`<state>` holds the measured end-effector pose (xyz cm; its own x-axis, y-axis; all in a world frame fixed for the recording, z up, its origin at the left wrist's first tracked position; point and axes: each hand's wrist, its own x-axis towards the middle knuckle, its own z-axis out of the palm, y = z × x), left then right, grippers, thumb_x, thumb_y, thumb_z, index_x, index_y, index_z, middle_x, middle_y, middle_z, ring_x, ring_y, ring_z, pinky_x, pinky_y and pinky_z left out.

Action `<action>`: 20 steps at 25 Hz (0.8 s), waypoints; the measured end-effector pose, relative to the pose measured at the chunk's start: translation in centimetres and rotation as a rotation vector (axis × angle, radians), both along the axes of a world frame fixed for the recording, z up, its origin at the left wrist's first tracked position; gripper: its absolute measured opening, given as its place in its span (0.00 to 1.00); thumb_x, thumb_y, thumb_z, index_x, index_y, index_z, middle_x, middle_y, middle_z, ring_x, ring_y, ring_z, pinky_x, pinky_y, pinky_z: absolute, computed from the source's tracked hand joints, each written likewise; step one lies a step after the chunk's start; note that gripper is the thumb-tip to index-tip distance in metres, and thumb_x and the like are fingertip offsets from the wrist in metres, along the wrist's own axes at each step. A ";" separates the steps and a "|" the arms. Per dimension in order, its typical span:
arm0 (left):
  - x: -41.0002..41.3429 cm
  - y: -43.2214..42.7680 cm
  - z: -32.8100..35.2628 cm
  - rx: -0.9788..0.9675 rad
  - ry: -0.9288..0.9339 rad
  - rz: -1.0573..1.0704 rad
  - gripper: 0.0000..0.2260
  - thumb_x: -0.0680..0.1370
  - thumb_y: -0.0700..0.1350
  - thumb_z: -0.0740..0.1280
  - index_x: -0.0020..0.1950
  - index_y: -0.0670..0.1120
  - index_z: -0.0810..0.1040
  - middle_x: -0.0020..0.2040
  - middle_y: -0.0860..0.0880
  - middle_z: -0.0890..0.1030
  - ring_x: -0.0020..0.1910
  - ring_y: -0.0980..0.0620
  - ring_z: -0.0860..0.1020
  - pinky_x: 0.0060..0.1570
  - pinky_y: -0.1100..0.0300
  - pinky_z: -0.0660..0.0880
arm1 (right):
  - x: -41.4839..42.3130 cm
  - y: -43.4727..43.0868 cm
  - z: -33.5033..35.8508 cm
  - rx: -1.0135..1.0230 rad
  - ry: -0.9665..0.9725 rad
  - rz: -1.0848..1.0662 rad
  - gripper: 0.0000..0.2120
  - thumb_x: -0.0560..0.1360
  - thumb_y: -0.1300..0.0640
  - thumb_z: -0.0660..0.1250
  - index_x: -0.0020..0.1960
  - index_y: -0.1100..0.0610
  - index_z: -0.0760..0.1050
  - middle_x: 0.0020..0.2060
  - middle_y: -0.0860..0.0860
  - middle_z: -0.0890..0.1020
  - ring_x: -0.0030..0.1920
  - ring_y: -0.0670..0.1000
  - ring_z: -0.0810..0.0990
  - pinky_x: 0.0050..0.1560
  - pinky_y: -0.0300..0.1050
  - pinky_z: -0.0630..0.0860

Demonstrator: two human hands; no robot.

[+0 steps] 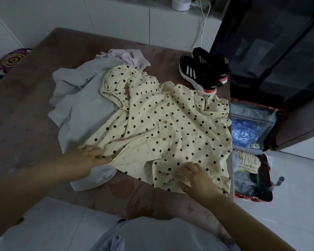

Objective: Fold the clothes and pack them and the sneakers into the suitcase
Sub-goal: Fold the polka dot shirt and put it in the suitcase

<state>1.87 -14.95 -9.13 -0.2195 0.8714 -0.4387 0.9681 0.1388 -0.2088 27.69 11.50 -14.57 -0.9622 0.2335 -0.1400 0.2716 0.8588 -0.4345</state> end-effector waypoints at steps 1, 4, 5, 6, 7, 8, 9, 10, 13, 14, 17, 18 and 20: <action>0.4 0.0 -0.2 0.159 -0.005 -0.045 0.31 0.66 0.39 0.54 0.69 0.56 0.64 0.51 0.52 0.73 0.50 0.51 0.73 0.51 0.61 0.62 | -1.1 -1.0 0.2 -0.040 -0.061 0.045 0.19 0.73 0.54 0.67 0.63 0.49 0.74 0.57 0.49 0.74 0.57 0.53 0.73 0.60 0.43 0.69; 2.4 0.4 -1.5 0.205 -0.119 -0.208 0.19 0.66 0.44 0.62 0.53 0.64 0.73 0.40 0.55 0.70 0.38 0.54 0.69 0.43 0.62 0.63 | -3.5 -3.4 0.5 -0.092 -0.237 0.215 0.17 0.76 0.56 0.61 0.65 0.48 0.72 0.61 0.49 0.74 0.59 0.52 0.73 0.61 0.46 0.70; 2.9 0.5 -1.7 0.146 -0.167 -0.237 0.18 0.66 0.46 0.67 0.52 0.65 0.75 0.41 0.56 0.70 0.39 0.55 0.68 0.43 0.62 0.65 | -3.7 -3.6 0.9 -0.173 -0.244 0.246 0.15 0.76 0.57 0.61 0.62 0.50 0.75 0.59 0.49 0.77 0.57 0.52 0.76 0.59 0.46 0.71; 2.9 0.7 -1.6 0.166 -0.202 -0.231 0.17 0.65 0.48 0.68 0.50 0.66 0.77 0.42 0.57 0.70 0.41 0.56 0.67 0.45 0.63 0.65 | -3.5 -3.4 1.1 -0.243 -0.220 0.232 0.14 0.75 0.58 0.62 0.60 0.51 0.77 0.57 0.50 0.78 0.55 0.52 0.77 0.58 0.45 0.72; 2.6 0.9 -1.4 0.231 -0.220 -0.207 0.13 0.66 0.49 0.66 0.47 0.65 0.78 0.44 0.58 0.70 0.43 0.56 0.67 0.47 0.63 0.64 | -2.9 -2.9 1.3 -0.273 -0.160 0.171 0.14 0.74 0.60 0.64 0.59 0.51 0.78 0.56 0.50 0.78 0.55 0.51 0.77 0.58 0.45 0.71; 1.8 1.2 -1.3 0.338 -0.226 -0.146 0.12 0.67 0.49 0.63 0.45 0.63 0.79 0.47 0.59 0.70 0.46 0.55 0.67 0.49 0.62 0.62 | -2.0 -1.9 1.3 -0.240 -0.081 0.055 0.14 0.73 0.60 0.65 0.58 0.51 0.78 0.56 0.50 0.77 0.55 0.51 0.76 0.60 0.45 0.71; 0.9 1.5 -1.2 0.431 -0.221 -0.007 0.13 0.68 0.47 0.61 0.48 0.61 0.79 0.50 0.57 0.72 0.50 0.53 0.69 0.53 0.60 0.62 | -1.0 -0.7 1.3 -0.142 -0.006 -0.111 0.15 0.72 0.61 0.67 0.57 0.51 0.78 0.57 0.50 0.76 0.57 0.52 0.74 0.62 0.47 0.69; 0.0 1.9 -1.2 0.534 -0.200 0.178 0.15 0.71 0.45 0.62 0.55 0.57 0.78 0.55 0.54 0.73 0.55 0.50 0.69 0.57 0.56 0.63 | 0.3 0.7 1.2 -0.014 0.038 -0.305 0.15 0.71 0.61 0.68 0.57 0.51 0.78 0.59 0.52 0.75 0.59 0.54 0.73 0.64 0.50 0.68; -1.8 2.4 -0.9 0.509 -0.197 0.801 0.23 0.74 0.47 0.69 0.67 0.45 0.69 0.63 0.42 0.72 0.62 0.40 0.71 0.60 0.47 0.68 | 4.0 3.9 1.7 -0.016 -0.067 -0.805 0.19 0.72 0.60 0.68 0.61 0.54 0.70 0.63 0.59 0.68 0.61 0.63 0.68 0.61 0.58 0.67; -2.0 2.5 -1.2 0.510 -0.267 0.892 0.20 0.75 0.48 0.69 0.64 0.43 0.71 0.59 0.43 0.76 0.58 0.40 0.74 0.55 0.48 0.71 | 4.6 4.5 1.7 -0.123 -0.119 -0.867 0.18 0.73 0.59 0.67 0.61 0.54 0.68 0.61 0.59 0.69 0.59 0.63 0.71 0.58 0.58 0.71; -1.3 3.4 0.5 0.664 -0.422 0.801 0.07 0.78 0.46 0.64 0.41 0.45 0.74 0.34 0.48 0.78 0.36 0.44 0.77 0.36 0.55 0.69 | 5.0 5.2 1.9 -0.361 -0.134 -0.797 0.10 0.76 0.62 0.62 0.56 0.54 0.66 0.48 0.53 0.77 0.45 0.55 0.78 0.46 0.53 0.77; -1.1 3.8 1.5 0.729 -0.489 0.801 0.10 0.79 0.46 0.62 0.38 0.46 0.72 0.32 0.49 0.75 0.33 0.47 0.74 0.35 0.56 0.67 | 4.9 5.2 2.3 -0.428 -0.085 -0.818 0.08 0.77 0.63 0.60 0.55 0.54 0.67 0.46 0.52 0.77 0.42 0.53 0.77 0.42 0.52 0.76; -0.8 4.5 3.6 0.928 -0.606 0.945 0.10 0.80 0.46 0.60 0.41 0.46 0.72 0.34 0.51 0.74 0.35 0.55 0.71 0.38 0.58 0.67 | 4.9 5.6 3.1 -0.559 0.035 -0.924 0.07 0.78 0.64 0.56 0.54 0.54 0.66 0.43 0.52 0.75 0.38 0.51 0.74 0.36 0.47 0.72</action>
<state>1.04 -10.45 -5.49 -0.8495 0.5259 -0.0417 0.3463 0.6156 0.7079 32.59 17.07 -11.47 -0.4521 0.7827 -0.4278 0.6924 0.0056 -0.7215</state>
